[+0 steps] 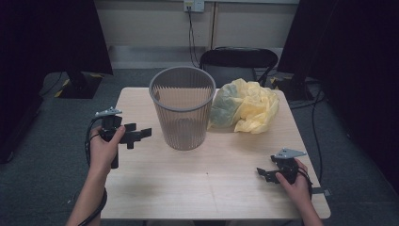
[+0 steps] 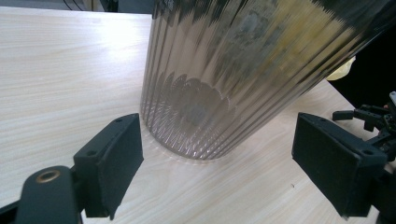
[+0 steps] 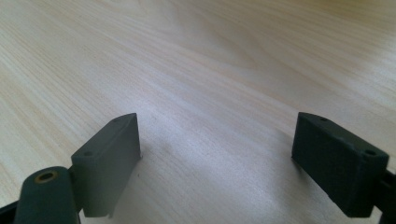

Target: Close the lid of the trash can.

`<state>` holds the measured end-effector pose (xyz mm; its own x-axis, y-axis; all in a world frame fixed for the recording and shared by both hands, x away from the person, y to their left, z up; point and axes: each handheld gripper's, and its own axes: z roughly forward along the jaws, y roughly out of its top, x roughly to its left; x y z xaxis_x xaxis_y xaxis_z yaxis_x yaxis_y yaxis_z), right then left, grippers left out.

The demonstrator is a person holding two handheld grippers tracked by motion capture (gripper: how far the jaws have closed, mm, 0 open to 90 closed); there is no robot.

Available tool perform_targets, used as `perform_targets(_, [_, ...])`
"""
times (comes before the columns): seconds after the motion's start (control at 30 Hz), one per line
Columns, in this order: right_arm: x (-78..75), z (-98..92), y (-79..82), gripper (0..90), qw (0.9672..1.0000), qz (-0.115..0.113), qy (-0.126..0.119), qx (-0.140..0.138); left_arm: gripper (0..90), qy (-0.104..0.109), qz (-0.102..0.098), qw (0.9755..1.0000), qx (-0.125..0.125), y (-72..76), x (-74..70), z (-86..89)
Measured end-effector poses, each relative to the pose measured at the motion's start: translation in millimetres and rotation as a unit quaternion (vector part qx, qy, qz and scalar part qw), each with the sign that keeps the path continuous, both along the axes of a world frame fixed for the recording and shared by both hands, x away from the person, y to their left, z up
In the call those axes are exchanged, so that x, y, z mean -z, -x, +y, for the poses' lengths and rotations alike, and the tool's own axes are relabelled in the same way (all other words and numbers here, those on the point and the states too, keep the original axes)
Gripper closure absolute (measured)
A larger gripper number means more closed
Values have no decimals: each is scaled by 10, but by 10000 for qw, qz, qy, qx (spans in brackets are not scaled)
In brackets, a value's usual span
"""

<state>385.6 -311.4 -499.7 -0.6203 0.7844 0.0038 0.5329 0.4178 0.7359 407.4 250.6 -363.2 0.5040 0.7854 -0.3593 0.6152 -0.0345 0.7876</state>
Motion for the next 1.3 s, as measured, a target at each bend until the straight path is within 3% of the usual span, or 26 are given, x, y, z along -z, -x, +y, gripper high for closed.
perform_targets(0.33, [0,0,0,144,10000,-1,0,0,158,8,57,10000,25,1,113,6])
perform_targets(0.83, [0,0,0,144,10000,-2,2,-1,160,51,-18,10000,53,94,166,80])
perform_targets(1.3, [0,0,0,144,10000,-2,2,0,159,11,55,10000,78,136,269,120])
